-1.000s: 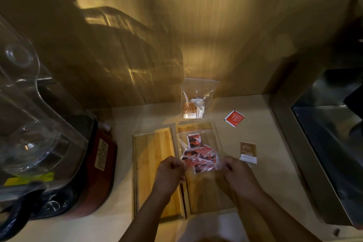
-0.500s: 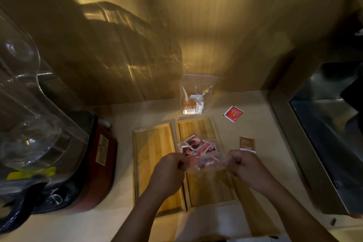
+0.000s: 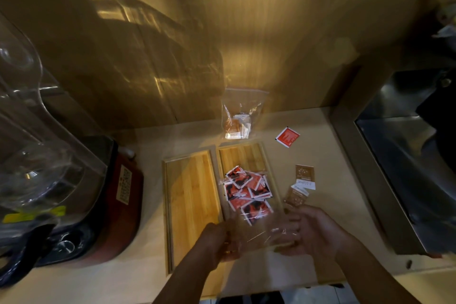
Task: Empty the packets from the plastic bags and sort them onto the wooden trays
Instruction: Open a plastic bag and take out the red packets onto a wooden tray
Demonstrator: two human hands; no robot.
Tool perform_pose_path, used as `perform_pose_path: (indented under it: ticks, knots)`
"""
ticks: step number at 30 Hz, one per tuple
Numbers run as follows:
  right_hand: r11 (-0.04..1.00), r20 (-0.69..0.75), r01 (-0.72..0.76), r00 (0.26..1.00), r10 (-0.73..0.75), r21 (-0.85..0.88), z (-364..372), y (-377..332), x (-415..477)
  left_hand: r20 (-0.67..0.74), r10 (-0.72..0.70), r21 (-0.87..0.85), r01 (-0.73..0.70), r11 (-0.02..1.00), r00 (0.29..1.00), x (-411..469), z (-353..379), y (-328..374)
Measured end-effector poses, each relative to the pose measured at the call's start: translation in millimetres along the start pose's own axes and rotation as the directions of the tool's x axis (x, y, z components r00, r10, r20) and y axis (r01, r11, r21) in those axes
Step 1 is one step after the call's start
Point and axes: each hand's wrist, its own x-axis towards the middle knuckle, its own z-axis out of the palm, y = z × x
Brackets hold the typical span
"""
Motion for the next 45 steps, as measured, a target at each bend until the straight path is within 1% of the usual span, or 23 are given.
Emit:
perform_pose_path:
  ticks: [1,3,6,8,12,14,17,22,23,25,26,27,30,32,34,39,42,45]
  knots:
    - [0.999,-0.050,-0.027,0.998,0.026,-0.028,1.2,-0.5,2.3,-0.048,0.033,0.025,-0.032,0.999,0.998,-0.3,4.2,-1.1]
    - [0.993,-0.152,-0.058,0.987,0.043,-0.099,5.1,-2.6,6.8,-0.072,0.047,-0.008,-0.047,0.999,0.996,-2.1,11.3,-2.7]
    - [0.978,-0.181,-0.056,0.983,0.019,-0.200,16.9,-8.1,10.3,0.007,-0.041,-0.175,0.042,0.984,0.999,-6.5,20.1,-2.7]
    - [0.979,-0.202,-0.010,0.979,-0.031,-0.202,22.3,-13.6,11.9,0.018,-0.044,-0.205,0.047,0.978,0.999,-9.7,22.7,-1.4]
    - [0.969,-0.195,0.109,0.969,-0.154,-0.222,32.0,-35.5,2.0,-0.038,0.062,-0.097,-0.066,0.993,0.997,-22.1,22.7,10.6]
    - [0.961,-0.172,0.146,0.967,-0.189,-0.237,35.1,-46.7,-3.8,-0.070,0.117,-0.080,-0.123,0.989,0.991,-28.9,20.5,18.4]
    - [0.964,-0.162,0.153,0.968,-0.191,-0.219,41.2,-57.1,-10.1,-0.092,0.170,-0.093,-0.178,0.980,0.981,-38.1,17.7,27.8]
    - [0.957,-0.157,0.158,0.967,-0.199,-0.243,50.2,-63.4,-19.4,-0.064,0.227,-0.077,-0.232,0.970,0.972,-57.3,13.7,37.8]
    - [0.958,-0.146,0.160,0.969,-0.198,-0.236,51.1,-64.0,-21.3,-0.035,0.234,-0.081,-0.237,0.968,0.971,-60.9,11.9,40.4]
    - [0.967,-0.097,0.161,0.978,-0.182,-0.196,53.1,-66.0,-26.0,0.083,0.234,-0.118,-0.224,0.967,0.969,-68.1,9.0,45.8]
    - [0.973,-0.062,0.157,0.984,-0.170,-0.172,54.4,-67.2,-28.5,0.121,0.231,-0.144,-0.213,0.966,0.965,-71.2,8.0,48.0]
    - [0.977,-0.029,0.152,0.987,-0.157,-0.147,56.3,-68.6,-31.3,0.123,0.216,-0.165,-0.194,0.967,0.969,-73.2,6.4,50.0]
    - [0.991,0.038,0.128,0.991,-0.127,-0.042,60.4,-70.8,-38.1,0.055,0.170,-0.263,-0.150,0.953,0.984,-75.5,-0.9,55.2]
    - [0.993,0.077,0.112,0.990,-0.114,0.029,63.1,-70.9,-41.5,0.084,0.175,-0.311,-0.141,0.940,0.981,-79.6,-2.2,58.7]
    - [0.994,0.084,0.094,0.992,-0.100,0.063,66.9,-72.1,-45.6,0.110,0.185,-0.337,-0.139,0.931,0.977,-84.4,-2.0,61.6]
    - [0.987,0.056,0.121,0.990,-0.127,0.102,70.7,-79.2,-53.3,0.168,0.217,-0.403,-0.134,0.906,0.962,-96.5,-2.7,68.8]
    - [0.985,0.059,0.136,0.988,-0.143,0.102,73.6,-82.2,-60.3,0.187,0.232,-0.390,-0.144,0.909,0.955,-101.4,-3.6,71.2]
    - [0.984,0.053,0.170,0.984,-0.173,0.059,74.7,-81.6,-65.8,0.177,0.245,-0.372,-0.166,0.913,0.953,-102.1,-5.1,72.6]
